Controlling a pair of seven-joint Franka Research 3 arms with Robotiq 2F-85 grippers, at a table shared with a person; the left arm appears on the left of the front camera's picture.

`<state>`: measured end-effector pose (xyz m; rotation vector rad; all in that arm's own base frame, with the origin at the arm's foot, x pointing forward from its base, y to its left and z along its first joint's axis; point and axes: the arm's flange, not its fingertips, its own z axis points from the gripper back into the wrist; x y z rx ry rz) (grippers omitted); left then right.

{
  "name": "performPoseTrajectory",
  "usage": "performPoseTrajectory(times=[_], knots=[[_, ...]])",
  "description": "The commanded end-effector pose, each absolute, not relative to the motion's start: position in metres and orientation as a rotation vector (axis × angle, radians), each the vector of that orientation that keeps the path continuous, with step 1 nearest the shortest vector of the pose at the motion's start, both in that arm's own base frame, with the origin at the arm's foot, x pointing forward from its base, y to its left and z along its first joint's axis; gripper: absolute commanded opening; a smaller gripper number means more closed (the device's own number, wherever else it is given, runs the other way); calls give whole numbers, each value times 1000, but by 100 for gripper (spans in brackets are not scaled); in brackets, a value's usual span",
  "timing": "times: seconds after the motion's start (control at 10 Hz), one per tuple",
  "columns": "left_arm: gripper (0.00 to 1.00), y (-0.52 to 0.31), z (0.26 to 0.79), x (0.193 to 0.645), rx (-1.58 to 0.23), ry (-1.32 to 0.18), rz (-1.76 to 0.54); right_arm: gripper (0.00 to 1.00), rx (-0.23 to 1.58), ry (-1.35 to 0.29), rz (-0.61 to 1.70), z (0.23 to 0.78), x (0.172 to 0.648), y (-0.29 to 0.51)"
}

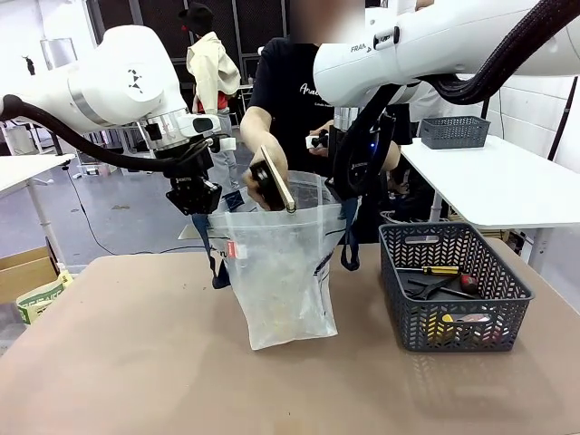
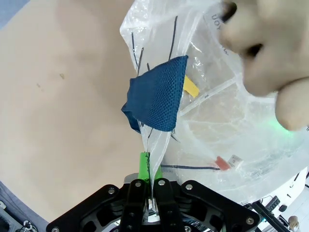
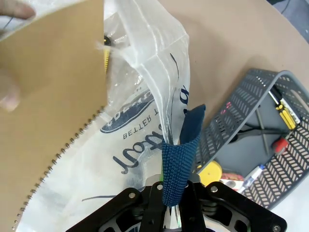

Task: Transfer purchased items from the store into the shopping bag.
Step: Move the Reusable shopping bag to the right side of the table.

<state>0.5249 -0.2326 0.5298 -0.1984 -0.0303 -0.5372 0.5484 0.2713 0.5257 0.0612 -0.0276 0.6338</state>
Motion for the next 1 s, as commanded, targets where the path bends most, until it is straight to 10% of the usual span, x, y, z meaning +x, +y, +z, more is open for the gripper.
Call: performPoseTrajectory(times=[0.0, 0.9], knots=[[0, -232, 530, 525, -198, -30, -536, 0, 61, -28, 632, 525, 550, 271], [0, -232, 530, 525, -198, -30, -536, 0, 61, -28, 632, 525, 550, 271]])
